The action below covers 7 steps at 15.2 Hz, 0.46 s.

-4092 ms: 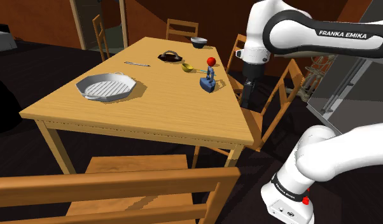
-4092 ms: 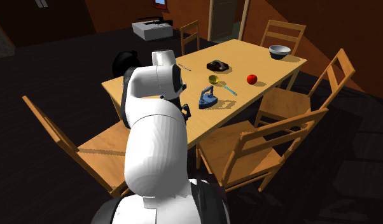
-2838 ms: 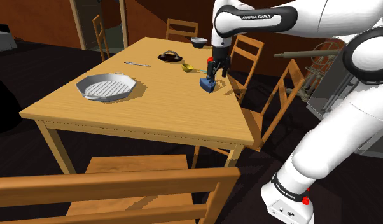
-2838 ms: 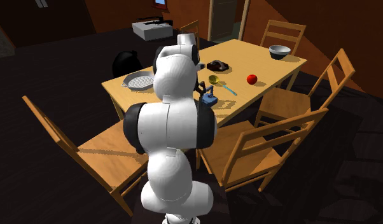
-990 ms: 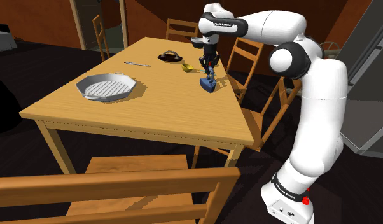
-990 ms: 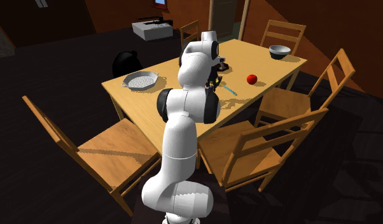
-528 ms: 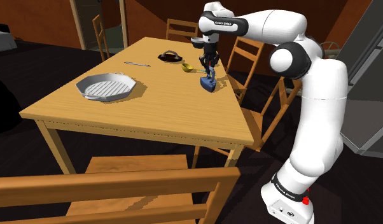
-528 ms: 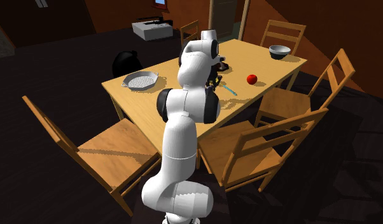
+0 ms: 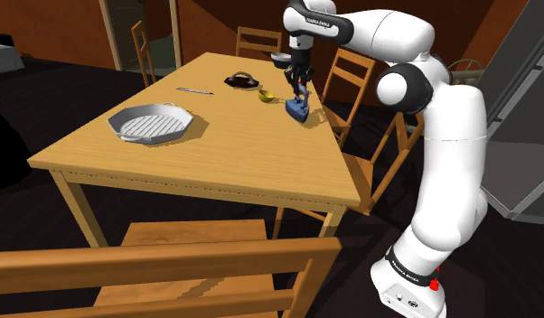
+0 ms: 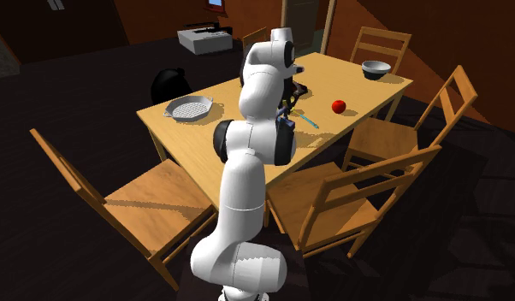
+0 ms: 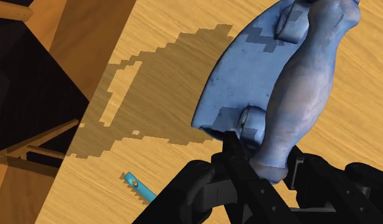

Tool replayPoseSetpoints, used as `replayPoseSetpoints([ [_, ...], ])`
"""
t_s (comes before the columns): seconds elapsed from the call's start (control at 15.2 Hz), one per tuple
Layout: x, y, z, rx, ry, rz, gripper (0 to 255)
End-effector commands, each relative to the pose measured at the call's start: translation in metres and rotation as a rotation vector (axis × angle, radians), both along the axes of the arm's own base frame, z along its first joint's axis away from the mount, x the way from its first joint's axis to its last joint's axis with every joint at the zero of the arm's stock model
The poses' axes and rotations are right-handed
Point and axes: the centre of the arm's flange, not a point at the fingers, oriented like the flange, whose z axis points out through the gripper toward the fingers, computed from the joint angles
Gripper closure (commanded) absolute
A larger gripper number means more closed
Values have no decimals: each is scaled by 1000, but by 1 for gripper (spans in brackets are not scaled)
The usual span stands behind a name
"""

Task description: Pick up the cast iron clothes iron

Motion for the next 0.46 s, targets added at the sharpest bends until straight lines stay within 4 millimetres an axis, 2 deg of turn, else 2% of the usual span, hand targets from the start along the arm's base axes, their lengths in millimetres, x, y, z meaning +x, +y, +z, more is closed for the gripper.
replayPoseSetpoints([
  [0.0,-1,-1,11,0,0,0,255],
  [0.26,-1,-1,32,0,0,0,255],
  [0.4,-1,-1,33,0,0,0,255],
])
